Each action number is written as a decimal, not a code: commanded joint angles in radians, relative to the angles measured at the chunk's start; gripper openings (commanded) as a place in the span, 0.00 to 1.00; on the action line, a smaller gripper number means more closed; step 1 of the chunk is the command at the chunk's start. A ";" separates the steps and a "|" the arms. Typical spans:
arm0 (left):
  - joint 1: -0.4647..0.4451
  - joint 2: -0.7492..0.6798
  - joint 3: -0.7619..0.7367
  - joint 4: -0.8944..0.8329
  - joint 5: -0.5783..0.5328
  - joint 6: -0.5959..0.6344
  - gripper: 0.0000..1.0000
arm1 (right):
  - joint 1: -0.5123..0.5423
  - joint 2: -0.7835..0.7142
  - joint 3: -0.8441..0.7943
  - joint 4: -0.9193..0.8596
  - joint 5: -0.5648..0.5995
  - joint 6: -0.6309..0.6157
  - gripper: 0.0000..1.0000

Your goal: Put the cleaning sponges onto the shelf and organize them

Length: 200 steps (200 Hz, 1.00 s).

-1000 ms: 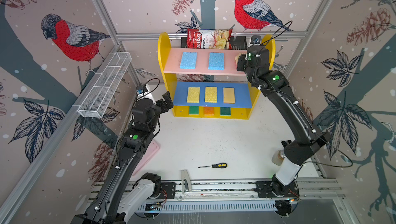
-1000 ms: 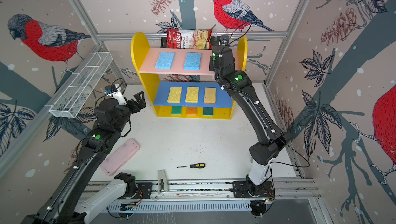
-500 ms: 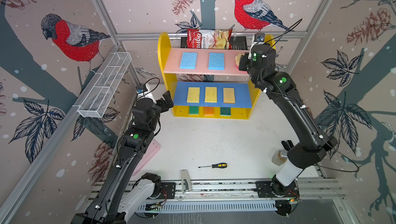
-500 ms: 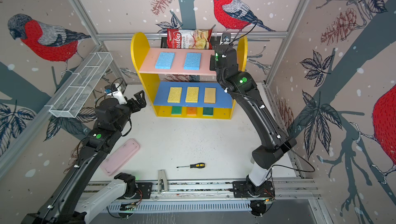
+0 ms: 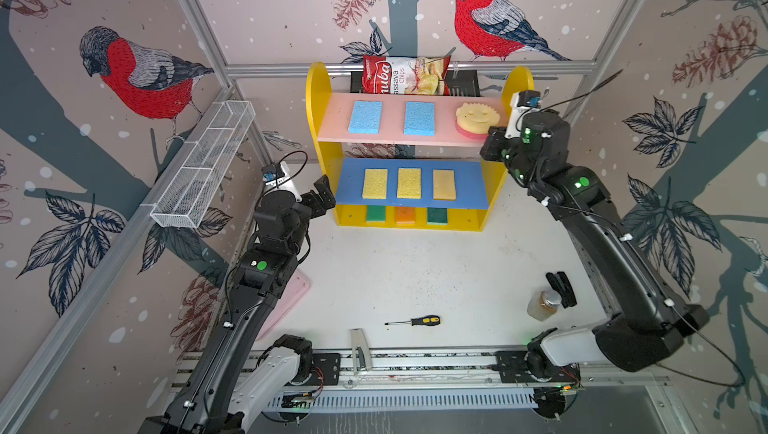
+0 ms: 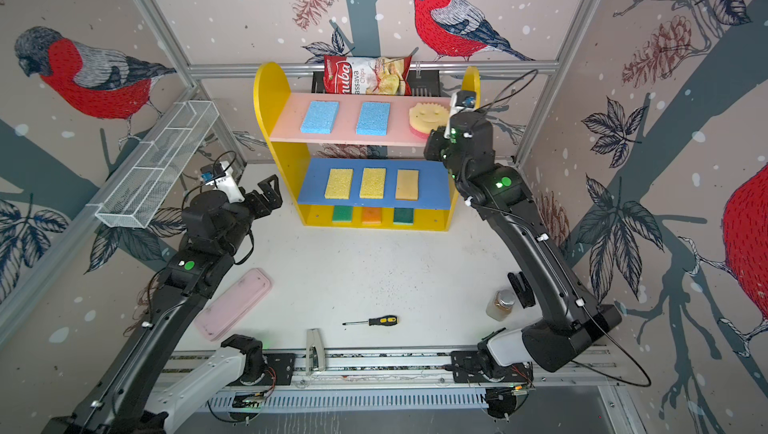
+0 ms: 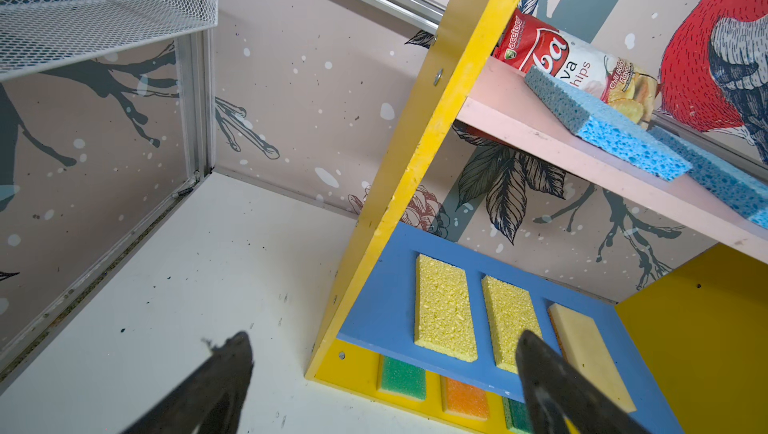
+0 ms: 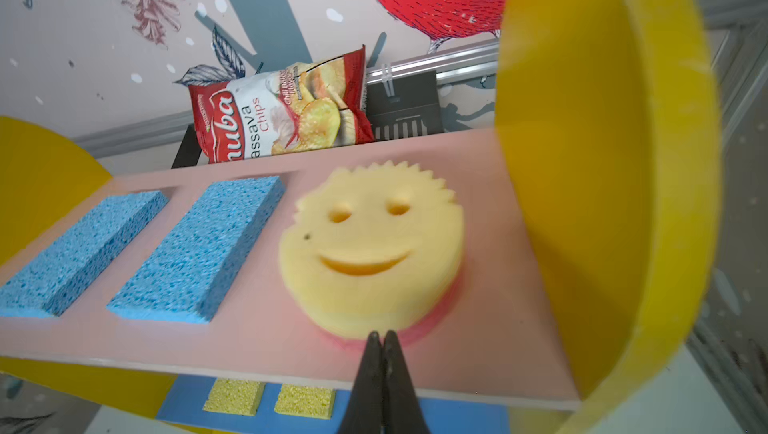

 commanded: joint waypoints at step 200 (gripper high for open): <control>0.013 0.012 0.008 0.016 0.010 0.005 0.97 | -0.208 0.023 -0.082 0.192 -0.602 0.208 0.00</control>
